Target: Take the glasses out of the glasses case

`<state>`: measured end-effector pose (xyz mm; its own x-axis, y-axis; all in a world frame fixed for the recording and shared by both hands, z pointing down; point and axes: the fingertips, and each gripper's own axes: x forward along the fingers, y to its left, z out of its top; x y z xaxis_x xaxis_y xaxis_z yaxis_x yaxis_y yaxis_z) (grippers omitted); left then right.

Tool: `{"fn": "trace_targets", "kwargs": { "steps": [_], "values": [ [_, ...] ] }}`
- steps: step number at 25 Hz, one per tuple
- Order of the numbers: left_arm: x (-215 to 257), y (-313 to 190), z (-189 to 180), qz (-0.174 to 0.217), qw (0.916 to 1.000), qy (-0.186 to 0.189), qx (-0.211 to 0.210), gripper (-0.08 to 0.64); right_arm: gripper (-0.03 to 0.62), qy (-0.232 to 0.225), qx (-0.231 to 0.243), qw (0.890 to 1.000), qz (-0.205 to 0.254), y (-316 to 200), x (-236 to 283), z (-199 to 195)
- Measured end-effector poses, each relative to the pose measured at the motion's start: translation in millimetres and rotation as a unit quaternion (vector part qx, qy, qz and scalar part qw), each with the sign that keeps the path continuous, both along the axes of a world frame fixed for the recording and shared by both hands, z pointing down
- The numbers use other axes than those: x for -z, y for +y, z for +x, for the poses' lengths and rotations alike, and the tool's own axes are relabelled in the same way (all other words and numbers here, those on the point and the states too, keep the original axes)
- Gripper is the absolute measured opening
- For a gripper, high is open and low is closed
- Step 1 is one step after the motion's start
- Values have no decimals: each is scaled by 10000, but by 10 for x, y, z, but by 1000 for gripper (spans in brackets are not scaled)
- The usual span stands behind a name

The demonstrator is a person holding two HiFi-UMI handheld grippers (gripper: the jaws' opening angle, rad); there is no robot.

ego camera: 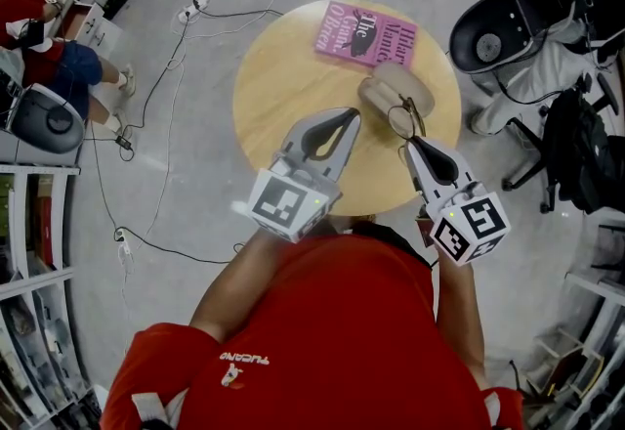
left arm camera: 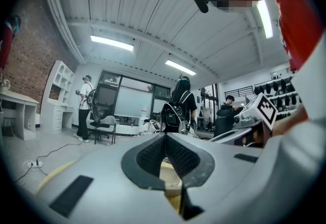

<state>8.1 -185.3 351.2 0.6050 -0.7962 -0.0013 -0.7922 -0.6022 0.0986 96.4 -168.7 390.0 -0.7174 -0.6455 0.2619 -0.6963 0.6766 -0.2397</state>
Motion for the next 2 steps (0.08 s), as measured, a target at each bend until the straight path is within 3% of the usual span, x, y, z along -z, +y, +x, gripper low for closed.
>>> {"fn": "trace_targets", "kwargs": {
  "steps": [2],
  "values": [
    [-33, 0, 19, 45, 10000, -11, -56, 11, 28, -18, -10, 10000, -3, -7, -20, 16]
  ]
}}
